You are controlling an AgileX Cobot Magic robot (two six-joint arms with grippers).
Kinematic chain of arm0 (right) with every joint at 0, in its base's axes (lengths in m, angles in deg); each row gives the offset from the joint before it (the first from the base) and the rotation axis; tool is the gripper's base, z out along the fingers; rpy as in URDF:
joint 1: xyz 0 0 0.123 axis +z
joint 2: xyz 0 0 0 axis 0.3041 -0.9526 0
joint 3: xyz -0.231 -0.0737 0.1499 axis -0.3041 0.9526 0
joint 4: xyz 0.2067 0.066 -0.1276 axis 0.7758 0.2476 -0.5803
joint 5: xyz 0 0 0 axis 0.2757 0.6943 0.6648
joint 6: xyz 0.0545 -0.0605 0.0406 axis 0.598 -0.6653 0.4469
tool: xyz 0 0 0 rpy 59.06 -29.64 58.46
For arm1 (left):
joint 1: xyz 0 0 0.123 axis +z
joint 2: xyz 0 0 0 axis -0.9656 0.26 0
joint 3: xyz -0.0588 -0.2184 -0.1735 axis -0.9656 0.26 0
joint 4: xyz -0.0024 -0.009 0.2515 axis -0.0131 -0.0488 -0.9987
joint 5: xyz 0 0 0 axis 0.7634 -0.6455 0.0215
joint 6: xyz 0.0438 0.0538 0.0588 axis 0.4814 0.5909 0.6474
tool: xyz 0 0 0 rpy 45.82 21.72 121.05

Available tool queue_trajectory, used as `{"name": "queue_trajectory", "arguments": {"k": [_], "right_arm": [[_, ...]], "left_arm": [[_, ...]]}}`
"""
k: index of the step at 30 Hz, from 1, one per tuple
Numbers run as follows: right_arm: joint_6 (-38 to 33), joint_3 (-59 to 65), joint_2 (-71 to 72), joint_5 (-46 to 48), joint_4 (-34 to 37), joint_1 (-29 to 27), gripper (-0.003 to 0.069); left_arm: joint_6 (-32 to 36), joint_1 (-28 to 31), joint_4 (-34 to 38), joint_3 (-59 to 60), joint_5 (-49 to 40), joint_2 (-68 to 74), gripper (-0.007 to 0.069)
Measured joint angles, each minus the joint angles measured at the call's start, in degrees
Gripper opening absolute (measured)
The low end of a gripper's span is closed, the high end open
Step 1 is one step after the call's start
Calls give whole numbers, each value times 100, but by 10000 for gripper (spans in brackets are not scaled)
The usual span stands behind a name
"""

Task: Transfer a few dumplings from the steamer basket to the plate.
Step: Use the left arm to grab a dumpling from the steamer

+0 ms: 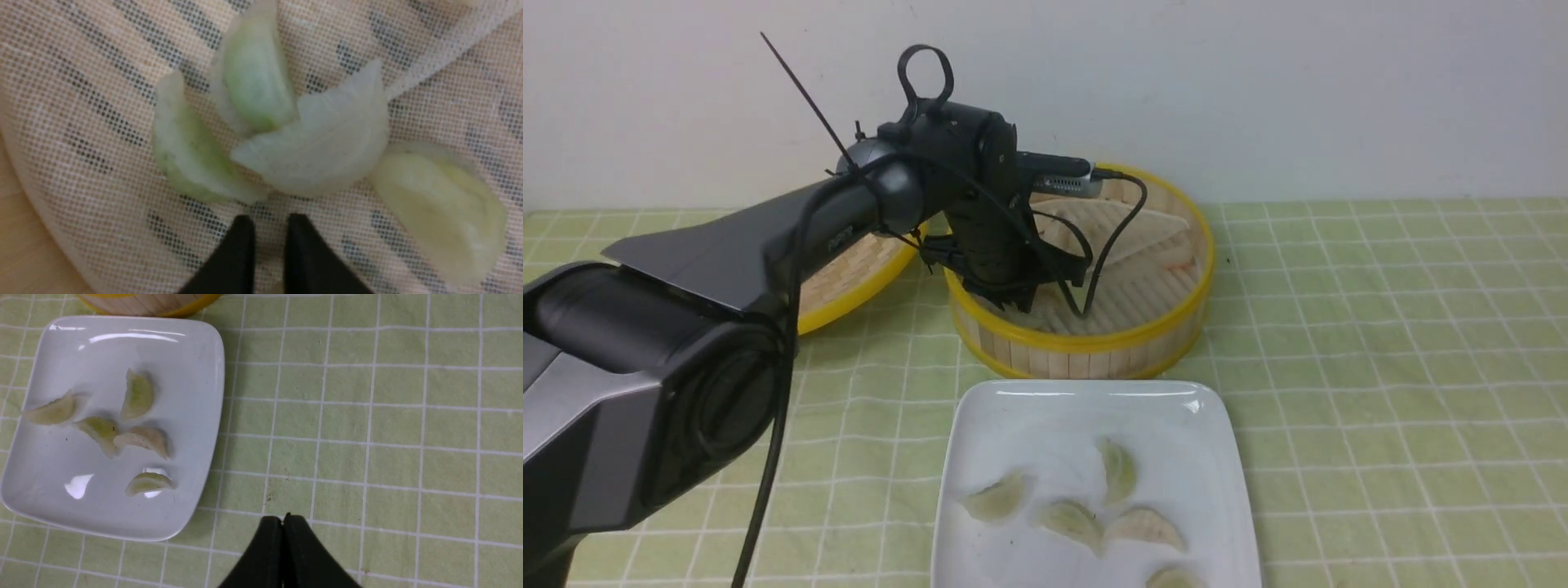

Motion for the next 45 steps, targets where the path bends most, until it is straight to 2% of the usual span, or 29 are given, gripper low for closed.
{"name": "queue_trajectory", "arguments": {"k": [4,10,14,20,24,26,27,28,30,31,32,35,39,45], "right_arm": [[0,0,0,0,0,0,-13],[0,0,0,0,0,0,-11],[0,0,0,0,0,0,-10],[0,0,0,6,0,0,-10],[0,0,0,42,0,0,-10],[0,0,0,48,0,0,-10],[0,0,0,48,0,0,-10],[0,0,0,48,0,0,-10],[0,0,0,48,0,0,-10],[0,0,0,48,0,0,-10],[0,0,0,48,0,0,-10],[0,0,0,48,0,0,-10],[0,0,0,48,0,0,-10],[0,0,0,48,0,0,-10]], "left_arm": [[127,0,34,-571,-570,-36,0],[166,0,39,-1697,-1427,-258,-6],[181,0,39,-2133,-1520,-372,-6],[181,0,51,-1897,-1575,-364,10],[181,0,77,-1814,-1614,-146,90],[181,0,197,-1802,-1614,54,195],[175,0,210,-1802,-1614,71,205],[149,0,300,-1802,-1609,195,283],[116,0,381,-1802,-1609,348,382],[111,0,387,-1802,-1609,363,391],[67,0,423,-1802,-1609,493,468],[-35,0,456,-1763,-1609,623,557],[-139,-11,477,-1725,-1603,663,600],[-158,-98,578,-1457,-1567,663,603]]}}
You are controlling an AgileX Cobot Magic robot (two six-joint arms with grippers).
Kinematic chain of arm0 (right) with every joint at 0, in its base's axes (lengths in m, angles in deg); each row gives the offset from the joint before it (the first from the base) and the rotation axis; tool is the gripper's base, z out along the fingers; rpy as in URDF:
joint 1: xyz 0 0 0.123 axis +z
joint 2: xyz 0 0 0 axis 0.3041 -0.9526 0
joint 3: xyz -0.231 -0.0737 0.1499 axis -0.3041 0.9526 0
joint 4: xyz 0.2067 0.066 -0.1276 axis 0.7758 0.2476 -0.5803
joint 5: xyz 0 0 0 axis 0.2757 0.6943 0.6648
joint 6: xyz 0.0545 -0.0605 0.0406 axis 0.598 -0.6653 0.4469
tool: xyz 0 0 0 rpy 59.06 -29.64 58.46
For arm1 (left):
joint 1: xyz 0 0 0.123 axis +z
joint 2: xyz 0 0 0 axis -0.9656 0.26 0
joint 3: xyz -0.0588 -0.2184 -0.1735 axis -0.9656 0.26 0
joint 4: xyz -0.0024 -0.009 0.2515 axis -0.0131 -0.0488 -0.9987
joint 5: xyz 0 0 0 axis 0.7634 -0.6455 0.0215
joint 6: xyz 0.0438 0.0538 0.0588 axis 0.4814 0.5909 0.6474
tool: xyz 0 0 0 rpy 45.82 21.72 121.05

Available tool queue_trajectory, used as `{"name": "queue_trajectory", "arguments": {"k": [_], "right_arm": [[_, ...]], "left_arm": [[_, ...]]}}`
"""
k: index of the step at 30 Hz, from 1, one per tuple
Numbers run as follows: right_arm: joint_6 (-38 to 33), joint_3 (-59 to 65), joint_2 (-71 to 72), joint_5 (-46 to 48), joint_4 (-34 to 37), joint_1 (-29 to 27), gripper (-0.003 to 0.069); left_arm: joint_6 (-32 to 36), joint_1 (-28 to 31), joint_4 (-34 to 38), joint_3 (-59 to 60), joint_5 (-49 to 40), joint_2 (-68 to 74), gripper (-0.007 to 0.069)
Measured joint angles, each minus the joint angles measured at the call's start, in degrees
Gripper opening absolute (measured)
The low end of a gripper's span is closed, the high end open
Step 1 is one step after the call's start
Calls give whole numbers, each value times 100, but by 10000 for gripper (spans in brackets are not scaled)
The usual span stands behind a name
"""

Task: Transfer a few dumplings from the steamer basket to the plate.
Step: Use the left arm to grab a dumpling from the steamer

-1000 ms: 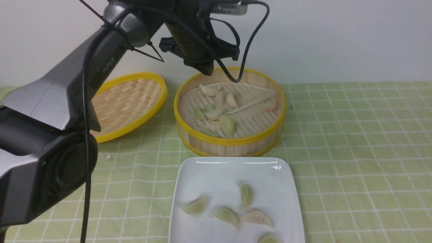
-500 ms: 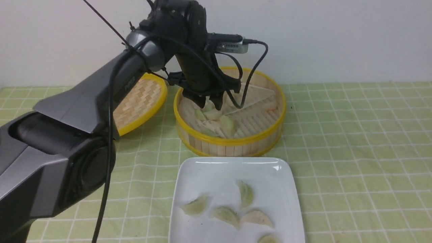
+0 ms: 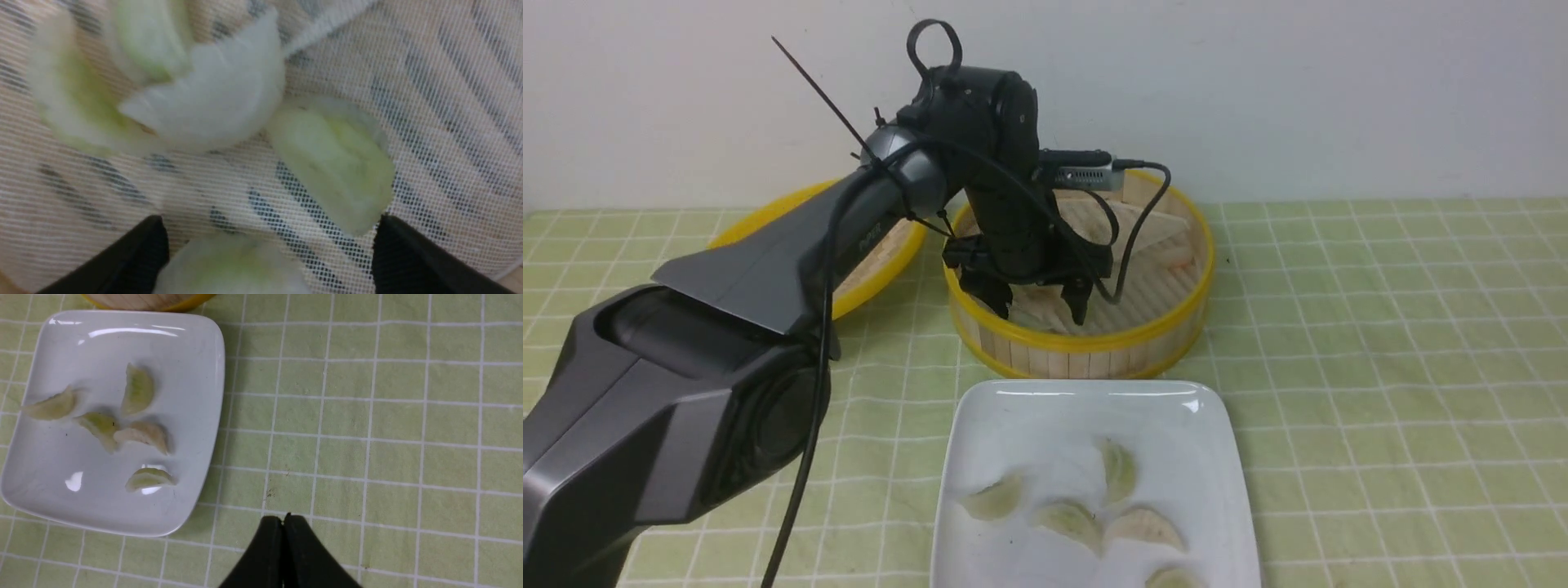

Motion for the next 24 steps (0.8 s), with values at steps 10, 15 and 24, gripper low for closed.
{"name": "queue_trajectory", "arguments": {"k": [10,15,24], "right_arm": [[-70,0,0,0,0,0,-10],[-97,0,0,0,5,0,-10],[-110,0,0,13,5,0,-10]], "left_arm": [[0,-74,-197,86,45,0,447],[163,-74,-203,83,75,-13,134],[339,-92,-552,-252,25,-211,131]]}}
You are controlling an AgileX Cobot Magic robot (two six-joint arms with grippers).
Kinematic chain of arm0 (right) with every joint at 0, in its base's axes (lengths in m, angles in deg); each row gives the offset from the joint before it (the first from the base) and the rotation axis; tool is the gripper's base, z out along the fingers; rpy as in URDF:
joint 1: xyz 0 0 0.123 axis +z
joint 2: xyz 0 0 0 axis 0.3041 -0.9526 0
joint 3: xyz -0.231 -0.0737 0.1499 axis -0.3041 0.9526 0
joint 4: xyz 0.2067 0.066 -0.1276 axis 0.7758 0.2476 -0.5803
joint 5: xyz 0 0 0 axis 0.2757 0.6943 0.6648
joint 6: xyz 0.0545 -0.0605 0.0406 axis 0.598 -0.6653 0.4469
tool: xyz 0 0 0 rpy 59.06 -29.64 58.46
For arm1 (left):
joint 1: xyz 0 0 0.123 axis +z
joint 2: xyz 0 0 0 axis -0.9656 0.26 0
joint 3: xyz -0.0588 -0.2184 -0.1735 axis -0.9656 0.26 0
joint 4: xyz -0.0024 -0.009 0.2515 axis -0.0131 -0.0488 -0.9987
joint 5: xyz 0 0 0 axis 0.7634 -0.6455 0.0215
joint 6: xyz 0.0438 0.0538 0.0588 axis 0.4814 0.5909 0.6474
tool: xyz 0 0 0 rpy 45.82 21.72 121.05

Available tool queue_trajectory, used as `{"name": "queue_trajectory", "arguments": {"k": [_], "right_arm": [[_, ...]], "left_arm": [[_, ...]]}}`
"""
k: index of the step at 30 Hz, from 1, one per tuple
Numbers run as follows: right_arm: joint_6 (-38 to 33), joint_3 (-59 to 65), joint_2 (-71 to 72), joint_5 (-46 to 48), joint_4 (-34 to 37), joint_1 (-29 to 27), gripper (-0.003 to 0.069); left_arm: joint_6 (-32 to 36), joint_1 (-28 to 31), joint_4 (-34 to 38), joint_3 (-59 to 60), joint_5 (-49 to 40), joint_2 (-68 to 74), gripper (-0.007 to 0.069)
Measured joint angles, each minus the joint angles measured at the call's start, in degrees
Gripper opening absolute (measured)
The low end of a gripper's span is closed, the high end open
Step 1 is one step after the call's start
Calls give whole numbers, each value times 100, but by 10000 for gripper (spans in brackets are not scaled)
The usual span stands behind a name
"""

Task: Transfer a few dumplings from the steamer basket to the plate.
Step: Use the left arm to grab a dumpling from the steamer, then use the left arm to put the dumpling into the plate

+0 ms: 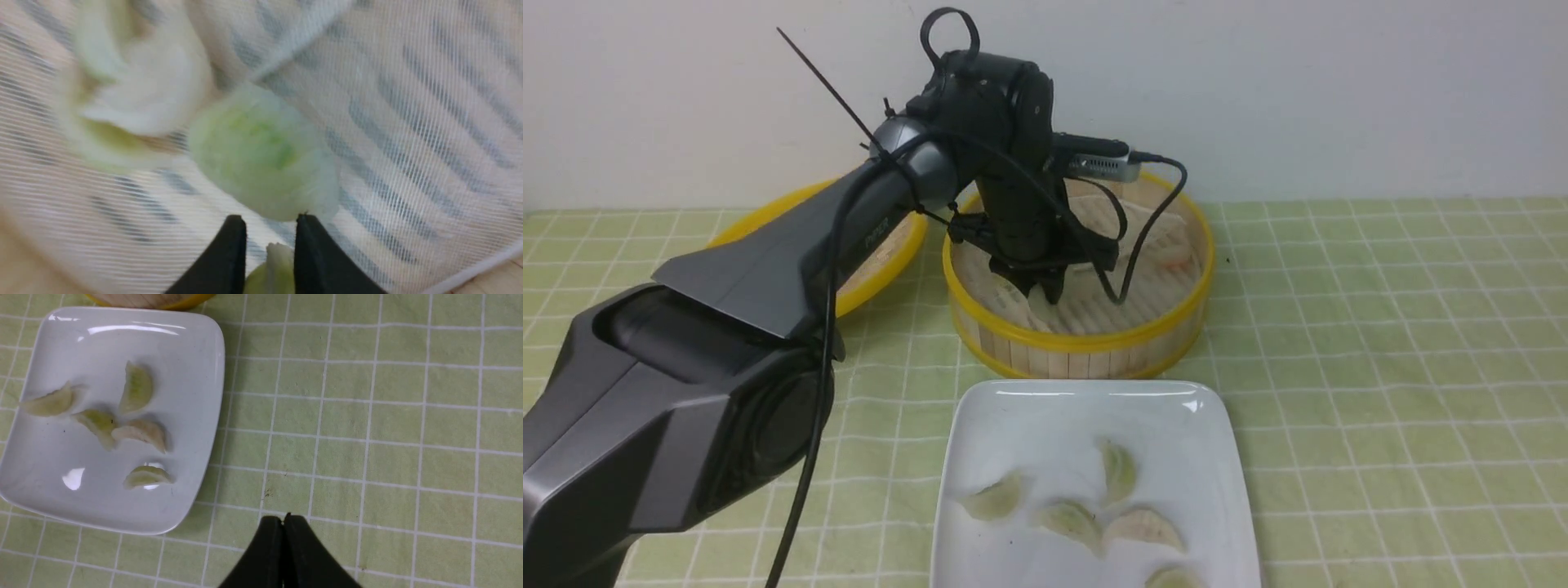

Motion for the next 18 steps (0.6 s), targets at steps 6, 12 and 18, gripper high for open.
{"name": "queue_trajectory", "arguments": {"k": [6,12,18], "right_arm": [[0,0,0,31,0,0,-10],[0,0,0,31,0,0,-10],[0,0,0,35,0,0,-10]], "left_arm": [[24,0,-134,-53,0,-267,131],[313,0,103,139,-28,-881,131],[462,-53,491,1984,-23,-2541,131]]}}
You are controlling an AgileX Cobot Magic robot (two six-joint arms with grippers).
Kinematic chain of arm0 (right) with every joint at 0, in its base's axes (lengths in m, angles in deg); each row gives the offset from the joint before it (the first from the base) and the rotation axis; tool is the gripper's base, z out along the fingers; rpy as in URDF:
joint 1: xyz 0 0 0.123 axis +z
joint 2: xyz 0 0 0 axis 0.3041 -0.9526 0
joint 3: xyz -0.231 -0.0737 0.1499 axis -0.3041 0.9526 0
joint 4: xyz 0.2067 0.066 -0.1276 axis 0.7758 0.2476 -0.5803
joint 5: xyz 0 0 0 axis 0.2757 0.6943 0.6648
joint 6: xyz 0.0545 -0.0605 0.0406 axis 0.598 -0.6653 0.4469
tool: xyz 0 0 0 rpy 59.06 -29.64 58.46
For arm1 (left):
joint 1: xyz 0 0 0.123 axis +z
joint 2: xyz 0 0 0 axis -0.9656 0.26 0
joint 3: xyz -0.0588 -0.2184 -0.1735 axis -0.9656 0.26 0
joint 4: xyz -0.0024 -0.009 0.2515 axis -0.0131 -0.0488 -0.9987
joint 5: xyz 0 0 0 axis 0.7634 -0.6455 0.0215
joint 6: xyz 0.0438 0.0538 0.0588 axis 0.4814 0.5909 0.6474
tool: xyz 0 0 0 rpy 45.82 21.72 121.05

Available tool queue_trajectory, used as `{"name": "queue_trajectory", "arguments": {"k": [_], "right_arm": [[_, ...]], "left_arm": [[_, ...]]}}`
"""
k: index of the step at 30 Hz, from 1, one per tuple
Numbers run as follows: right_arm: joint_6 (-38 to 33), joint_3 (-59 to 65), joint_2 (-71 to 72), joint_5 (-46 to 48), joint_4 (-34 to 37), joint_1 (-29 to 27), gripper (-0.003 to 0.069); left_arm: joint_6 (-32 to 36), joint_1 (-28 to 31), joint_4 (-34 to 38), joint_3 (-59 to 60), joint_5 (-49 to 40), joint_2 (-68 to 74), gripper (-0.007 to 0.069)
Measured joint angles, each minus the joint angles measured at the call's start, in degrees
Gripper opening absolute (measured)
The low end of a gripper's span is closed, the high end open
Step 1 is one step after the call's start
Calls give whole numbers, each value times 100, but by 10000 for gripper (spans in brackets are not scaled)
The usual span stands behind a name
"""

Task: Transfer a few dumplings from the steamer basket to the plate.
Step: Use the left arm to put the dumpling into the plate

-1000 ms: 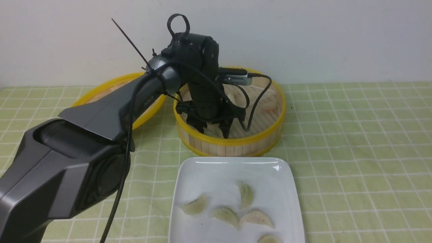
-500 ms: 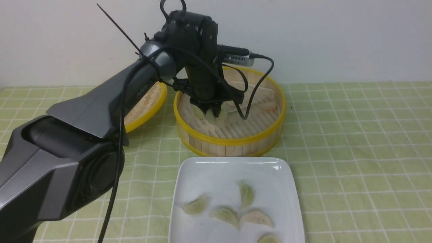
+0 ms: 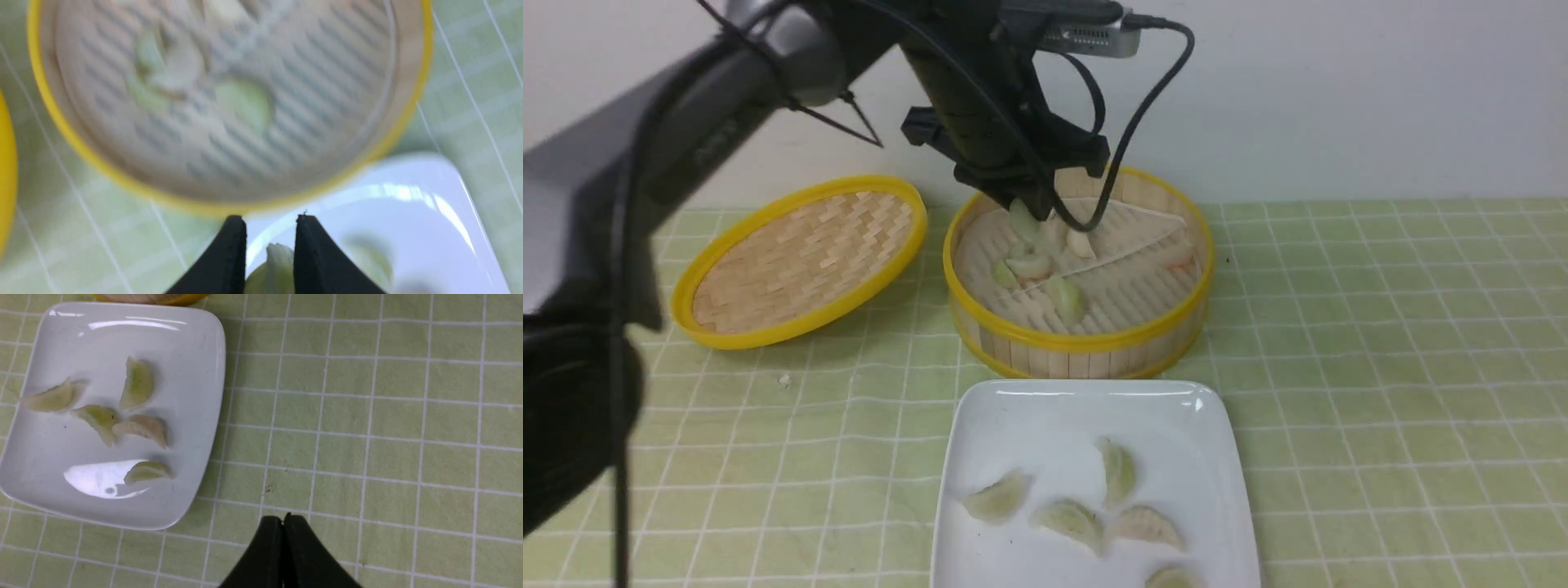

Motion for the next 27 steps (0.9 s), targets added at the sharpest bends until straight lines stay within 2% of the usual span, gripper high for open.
{"name": "queue_trajectory", "arguments": {"k": [6,8,10,15,20,21,27], "right_arm": [[0,0,0,0,1,0,-10],[0,0,0,0,1,0,-10],[0,0,0,0,1,0,-10],[0,0,0,0,1,0,-10],[-6,0,0,7,1,0,-10],[-26,0,0,7,7,0,-10],[-188,-216,-102,-123,297,0,-10]], "left_arm": [[14,-494,46,2513,0,-1142,131],[14,-676,73,2963,67,-1247,130],[14,-962,128,3650,438,-1302,130],[19,-1196,128,4177,1212,-1065,130],[19,-1195,121,4191,1548,-803,137],[19,-1195,121,4191,1577,-777,158],[38,-1195,0,4066,1478,-741,408]]}}
